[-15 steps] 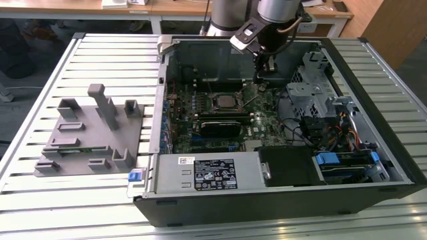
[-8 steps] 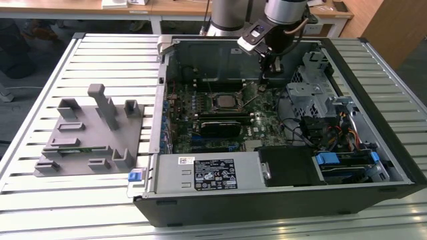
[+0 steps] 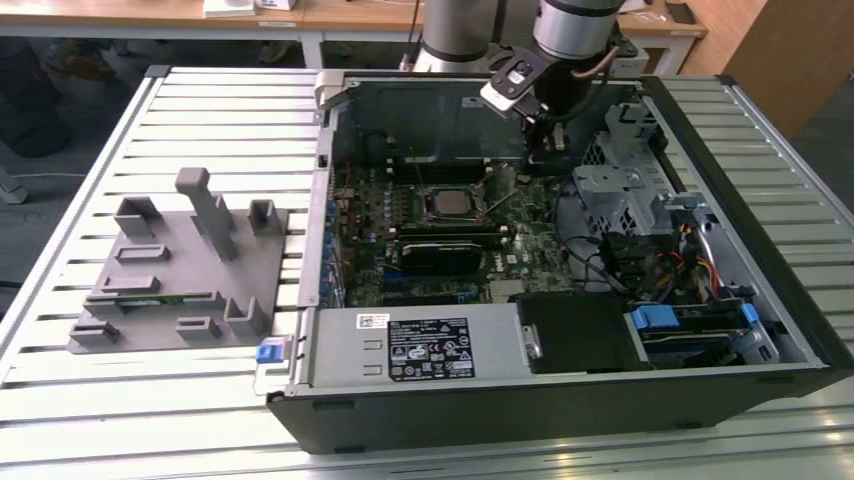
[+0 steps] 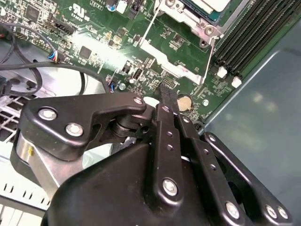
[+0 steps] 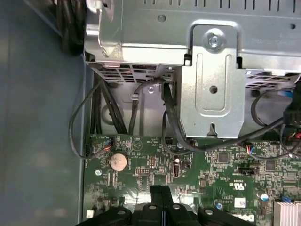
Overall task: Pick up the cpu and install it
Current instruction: 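Close the cpu cover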
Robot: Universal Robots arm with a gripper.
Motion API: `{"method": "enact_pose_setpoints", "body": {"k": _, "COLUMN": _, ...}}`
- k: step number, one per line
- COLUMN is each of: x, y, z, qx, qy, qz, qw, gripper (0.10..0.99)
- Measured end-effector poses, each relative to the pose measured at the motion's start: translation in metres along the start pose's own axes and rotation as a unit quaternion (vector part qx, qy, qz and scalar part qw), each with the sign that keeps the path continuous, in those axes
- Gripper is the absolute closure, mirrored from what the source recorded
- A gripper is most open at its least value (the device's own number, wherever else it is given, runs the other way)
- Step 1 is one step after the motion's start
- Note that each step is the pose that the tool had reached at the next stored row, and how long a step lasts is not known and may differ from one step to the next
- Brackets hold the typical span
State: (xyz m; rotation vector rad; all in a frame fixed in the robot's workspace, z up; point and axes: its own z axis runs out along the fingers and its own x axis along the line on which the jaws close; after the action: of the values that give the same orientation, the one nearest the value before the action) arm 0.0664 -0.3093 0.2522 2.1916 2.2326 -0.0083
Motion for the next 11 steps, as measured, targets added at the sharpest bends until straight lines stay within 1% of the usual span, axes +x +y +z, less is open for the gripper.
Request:
{"method": "enact_pose_setpoints", "body": {"k": 6, "x": 0.0002, "y": -0.0007, "z": 0.0103, "qx": 0.0003, "qy": 0.0000, "qz": 0.000, "qw": 1.0000, "gripper": 0.980}}
{"method": "enact_pose_setpoints", "body": {"k": 8, "x": 0.0001, "y": -0.0034, "z": 0.0106, "qx": 0.0004, "qy": -0.0001, "qz": 0.000, "qw": 1.0000, "gripper": 0.980}}
{"method": "enact_pose_setpoints", "body": {"k": 11, "x": 0.0001, "y": -0.0042, "z": 0.0107, "qx": 0.0004, "qy": 0.0001, "qz": 0.000, "qw": 1.0000, "gripper": 0.980}}
